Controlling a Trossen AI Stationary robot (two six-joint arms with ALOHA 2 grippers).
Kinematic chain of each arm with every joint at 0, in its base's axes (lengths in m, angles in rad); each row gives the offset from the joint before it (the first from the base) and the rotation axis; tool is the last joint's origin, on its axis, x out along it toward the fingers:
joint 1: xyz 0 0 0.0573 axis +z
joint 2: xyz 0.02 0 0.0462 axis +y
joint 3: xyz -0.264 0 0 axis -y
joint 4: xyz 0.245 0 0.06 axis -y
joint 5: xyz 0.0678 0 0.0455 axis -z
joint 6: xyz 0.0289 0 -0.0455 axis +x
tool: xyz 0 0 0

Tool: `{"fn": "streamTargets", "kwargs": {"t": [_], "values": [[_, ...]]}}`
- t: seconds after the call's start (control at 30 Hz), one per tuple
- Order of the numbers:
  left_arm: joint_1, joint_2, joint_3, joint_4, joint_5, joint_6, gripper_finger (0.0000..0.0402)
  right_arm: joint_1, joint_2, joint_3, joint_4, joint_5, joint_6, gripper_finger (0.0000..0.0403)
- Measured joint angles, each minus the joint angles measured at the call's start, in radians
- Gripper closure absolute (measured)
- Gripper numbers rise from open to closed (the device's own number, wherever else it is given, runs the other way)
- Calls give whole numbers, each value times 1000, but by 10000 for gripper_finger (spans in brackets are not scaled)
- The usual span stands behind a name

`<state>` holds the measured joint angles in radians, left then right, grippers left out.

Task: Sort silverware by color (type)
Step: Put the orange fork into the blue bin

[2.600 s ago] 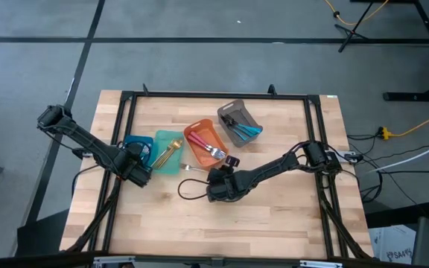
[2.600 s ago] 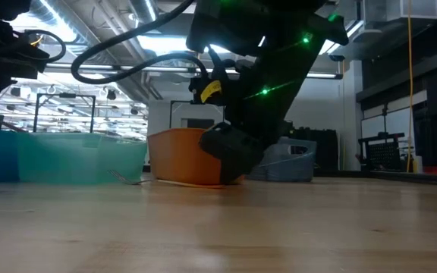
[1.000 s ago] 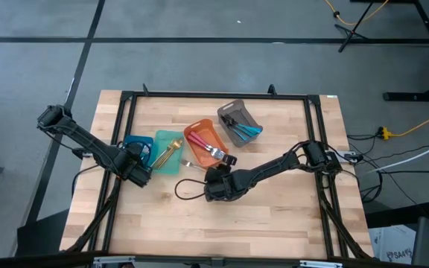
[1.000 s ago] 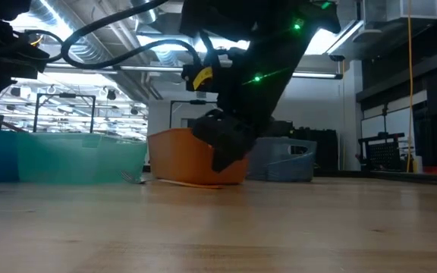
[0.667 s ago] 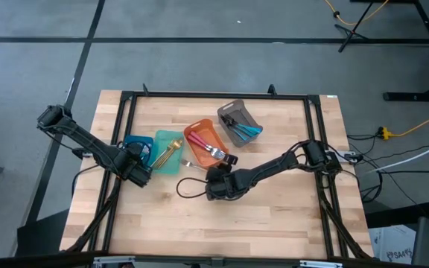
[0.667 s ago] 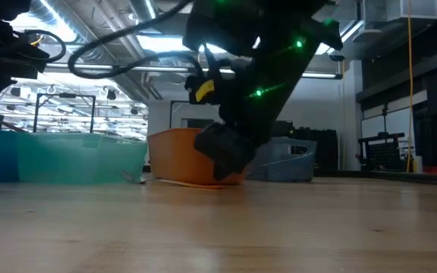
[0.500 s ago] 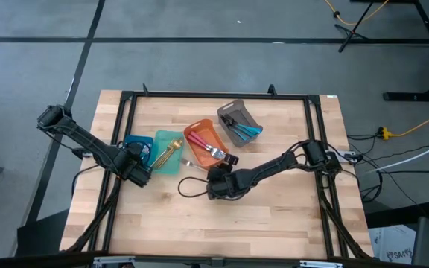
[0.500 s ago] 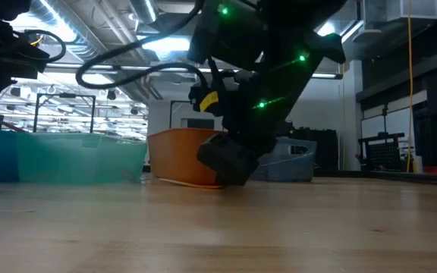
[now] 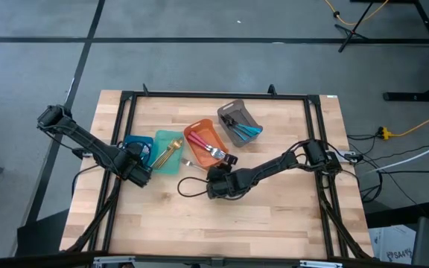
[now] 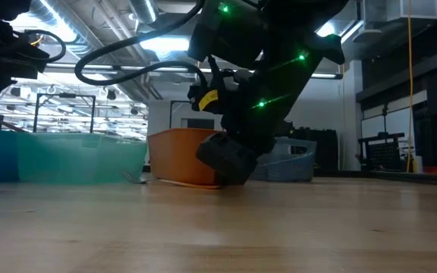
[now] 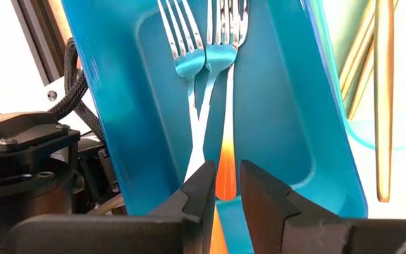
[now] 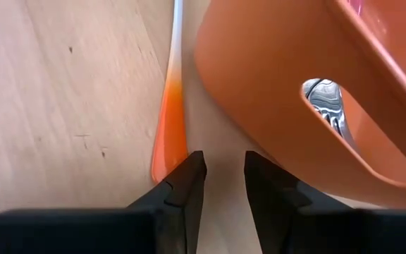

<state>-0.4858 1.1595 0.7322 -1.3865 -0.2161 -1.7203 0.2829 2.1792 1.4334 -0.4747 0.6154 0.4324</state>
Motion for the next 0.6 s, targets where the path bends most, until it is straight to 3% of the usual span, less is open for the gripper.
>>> {"fn": "streamTargets", "kwargs": {"t": [0.27, 0.6], "values": [[0, 0, 0, 0, 0, 0, 341, 5, 0, 6, 1, -13, -32, 299], [0, 0, 0, 0, 0, 0, 341, 42, 1, 51, 80, -112, -223, 299]]}}
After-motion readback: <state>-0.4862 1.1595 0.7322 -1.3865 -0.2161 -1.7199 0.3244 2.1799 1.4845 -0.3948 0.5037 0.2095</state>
